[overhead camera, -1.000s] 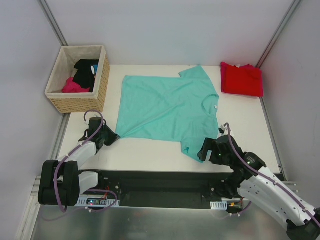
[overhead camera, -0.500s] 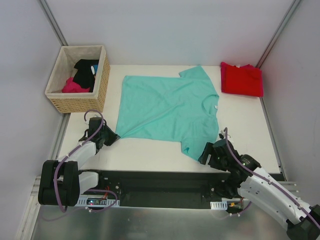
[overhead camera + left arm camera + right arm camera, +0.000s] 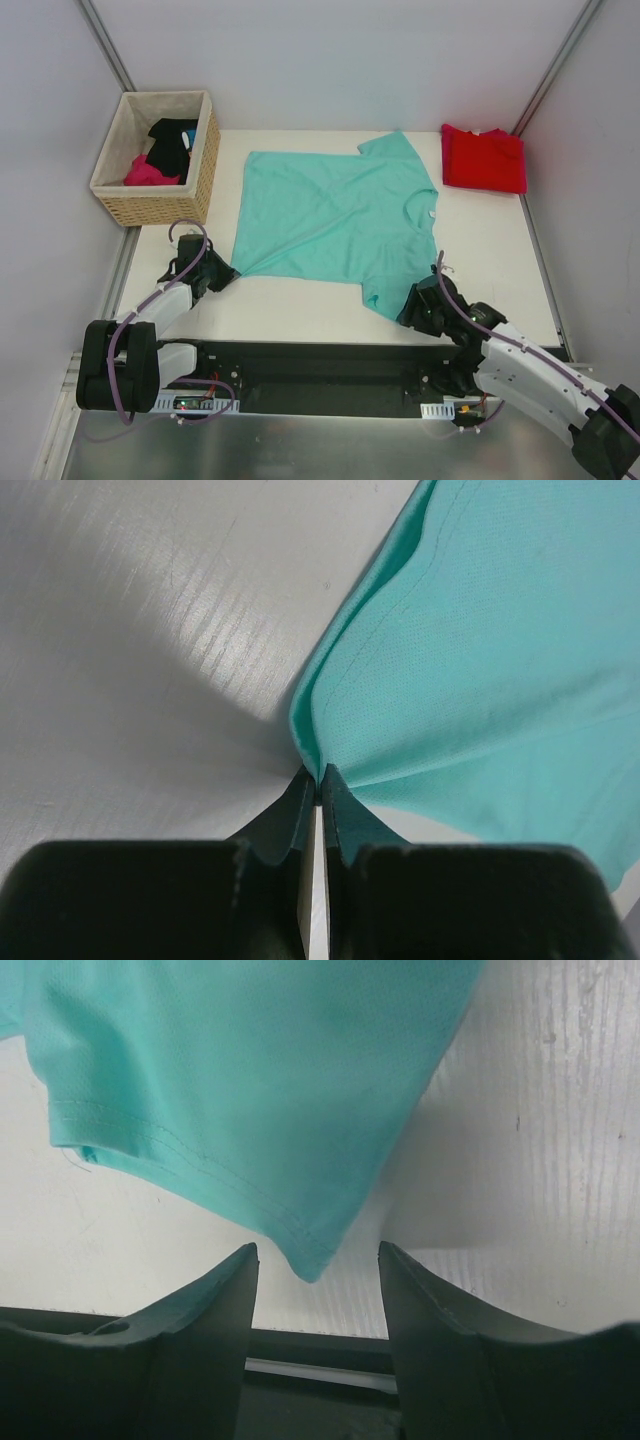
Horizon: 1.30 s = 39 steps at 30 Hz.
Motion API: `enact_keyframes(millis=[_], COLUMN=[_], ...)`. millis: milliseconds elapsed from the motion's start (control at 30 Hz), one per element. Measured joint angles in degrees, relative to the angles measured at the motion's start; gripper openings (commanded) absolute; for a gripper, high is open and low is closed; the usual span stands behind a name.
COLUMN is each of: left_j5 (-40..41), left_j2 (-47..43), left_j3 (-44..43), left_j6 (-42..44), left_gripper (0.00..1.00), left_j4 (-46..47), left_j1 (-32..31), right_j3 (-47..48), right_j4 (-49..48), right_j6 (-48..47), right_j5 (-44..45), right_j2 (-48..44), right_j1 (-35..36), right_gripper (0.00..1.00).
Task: Fold and stack the t-shirts
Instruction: Grap the side of the flattened tshirt closest away from the robot with both arms
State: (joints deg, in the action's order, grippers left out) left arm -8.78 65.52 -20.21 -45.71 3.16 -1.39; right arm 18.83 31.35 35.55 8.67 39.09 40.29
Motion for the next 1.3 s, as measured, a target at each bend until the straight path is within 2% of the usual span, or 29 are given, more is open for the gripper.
enact_keyframes(millis=[367,467,500,767,867,1100,1300], left_j5=[0.0,0.0,0.0,-0.3,-1.0,-1.4,-2.3], left_j2=[0.0,0.0,0.0,-0.1,-1.4,-10.0,-17.8], left_j3=[0.0,0.0,0.0,0.0,0.0,-0.1,0.4], left_j6=[0.1,0.2,0.2,0.3,0.6,1.6,1.4], left_gripper=[0.00,0.00,0.00,0.00,0.00,0.00,0.00], left_j4=[0.0,0.0,0.0,0.0,-1.8,-7.7,-12.5], left_j1=[0.0,0.0,0.0,0.0,0.0,0.0,0.0], right_j3=[-0.5,-0.5,-0.5,-0.5,0.6,9.7,11.1], right_j4=[-6.5,-8.0,-8.2,-7.6,-3.7,5.6,12.6], right_j6=[-0.2,-0.2,-0.2,-0.2,-0.5,-2.0,-2.0], right_j5=[1.5,1.6,1.6,2.6,3.7,8.7,9.8], right_j2=[5.1,6.4,6.8,7.1,4.5,-2.9,-7.2], right_j1=[0.0,0.0,0.0,0.0,0.0,0.0,0.1], right_gripper=[0.31,0.15,0.01,0.01,0.01,0.01,0.01])
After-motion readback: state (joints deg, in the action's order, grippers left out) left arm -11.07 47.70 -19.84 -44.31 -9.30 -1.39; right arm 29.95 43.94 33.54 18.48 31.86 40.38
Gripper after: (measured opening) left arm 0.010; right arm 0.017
